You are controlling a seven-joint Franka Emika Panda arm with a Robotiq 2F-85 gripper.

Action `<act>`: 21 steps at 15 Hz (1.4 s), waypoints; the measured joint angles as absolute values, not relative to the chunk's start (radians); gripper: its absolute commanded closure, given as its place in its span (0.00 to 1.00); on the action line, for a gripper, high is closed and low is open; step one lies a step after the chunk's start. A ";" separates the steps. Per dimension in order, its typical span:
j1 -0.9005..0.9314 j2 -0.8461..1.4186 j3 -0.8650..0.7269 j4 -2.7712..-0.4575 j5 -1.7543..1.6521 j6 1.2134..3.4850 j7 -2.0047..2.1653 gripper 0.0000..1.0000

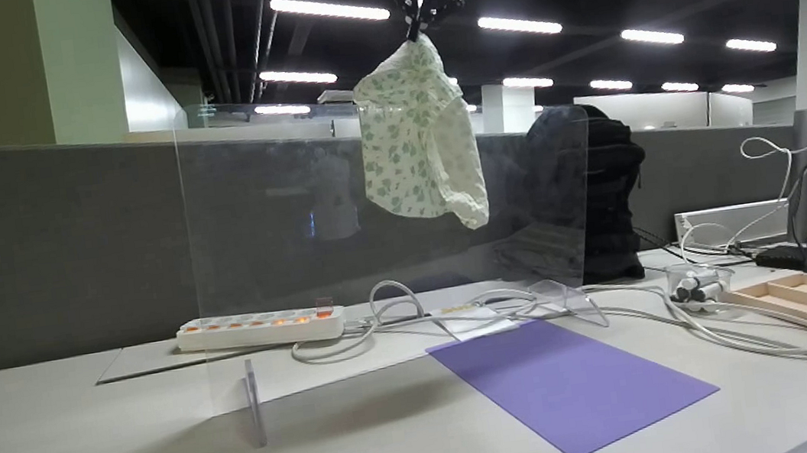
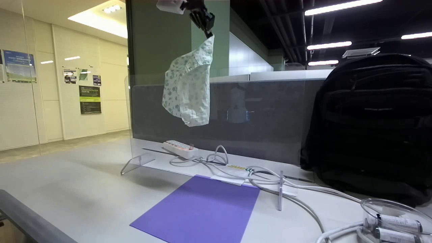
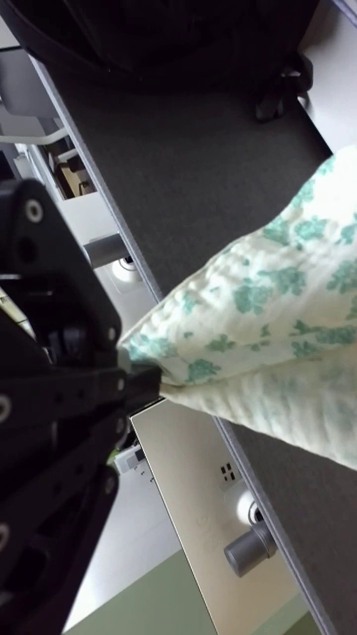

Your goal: Hang the white and green cloth on the glass panel

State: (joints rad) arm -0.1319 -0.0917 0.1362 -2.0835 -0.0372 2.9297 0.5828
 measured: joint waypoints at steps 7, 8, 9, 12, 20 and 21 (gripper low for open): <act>-0.181 0.070 0.121 -1.969 -0.279 2.970 0.908 1.00; -0.180 0.094 0.112 -1.948 -0.310 2.970 0.948 1.00; -0.177 0.116 0.103 -1.928 -0.338 2.969 0.983 0.74; -0.161 0.180 0.078 -1.871 -0.385 2.965 1.052 0.60; -0.098 0.238 0.038 -1.806 -0.397 2.935 1.107 0.06; -0.091 0.236 0.033 -1.803 -0.397 2.916 1.107 0.02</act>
State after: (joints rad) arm -0.0911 0.2360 0.0335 -1.8028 -0.3973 2.9161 1.1071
